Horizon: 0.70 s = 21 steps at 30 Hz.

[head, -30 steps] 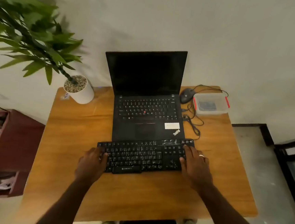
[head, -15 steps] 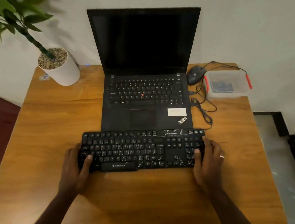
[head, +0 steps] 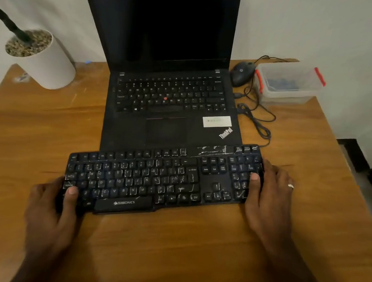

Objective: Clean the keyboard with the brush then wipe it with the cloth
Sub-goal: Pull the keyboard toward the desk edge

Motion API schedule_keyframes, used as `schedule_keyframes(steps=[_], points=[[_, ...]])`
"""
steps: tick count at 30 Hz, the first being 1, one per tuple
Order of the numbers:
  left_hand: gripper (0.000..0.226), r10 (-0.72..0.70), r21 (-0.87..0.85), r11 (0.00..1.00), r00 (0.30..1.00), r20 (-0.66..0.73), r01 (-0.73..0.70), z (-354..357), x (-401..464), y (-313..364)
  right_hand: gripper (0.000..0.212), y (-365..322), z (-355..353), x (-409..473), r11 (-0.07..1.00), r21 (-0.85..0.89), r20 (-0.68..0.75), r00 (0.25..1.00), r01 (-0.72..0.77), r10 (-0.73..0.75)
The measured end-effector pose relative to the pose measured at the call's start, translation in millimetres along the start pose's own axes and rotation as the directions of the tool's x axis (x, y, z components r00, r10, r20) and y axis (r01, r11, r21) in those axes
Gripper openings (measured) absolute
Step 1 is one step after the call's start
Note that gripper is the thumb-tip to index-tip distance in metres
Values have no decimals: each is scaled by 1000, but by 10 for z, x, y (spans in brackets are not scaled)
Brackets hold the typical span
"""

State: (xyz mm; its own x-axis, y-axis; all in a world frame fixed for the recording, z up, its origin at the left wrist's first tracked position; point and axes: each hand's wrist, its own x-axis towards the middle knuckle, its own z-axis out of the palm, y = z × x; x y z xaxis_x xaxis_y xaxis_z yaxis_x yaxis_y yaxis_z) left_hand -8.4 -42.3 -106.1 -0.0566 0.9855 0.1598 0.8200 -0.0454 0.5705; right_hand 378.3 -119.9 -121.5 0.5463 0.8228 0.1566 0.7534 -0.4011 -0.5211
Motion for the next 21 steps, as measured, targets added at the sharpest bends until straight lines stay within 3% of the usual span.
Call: schedule_keyframes(steps=[12,17,21], points=[[75,46,50,998,999,4,-46,90,25,-145,72,56,46,-11,998,-55,-16,999,27,-28],[78,47,-5,999,998,-44,-47,81,13,-109,60,27,16,-8,1000,17,-12,1000,-5,5],[75,-76,-143,987,997,-30,71,47,116,61,49,7,-42,68,997,64,17,999,-51,50]])
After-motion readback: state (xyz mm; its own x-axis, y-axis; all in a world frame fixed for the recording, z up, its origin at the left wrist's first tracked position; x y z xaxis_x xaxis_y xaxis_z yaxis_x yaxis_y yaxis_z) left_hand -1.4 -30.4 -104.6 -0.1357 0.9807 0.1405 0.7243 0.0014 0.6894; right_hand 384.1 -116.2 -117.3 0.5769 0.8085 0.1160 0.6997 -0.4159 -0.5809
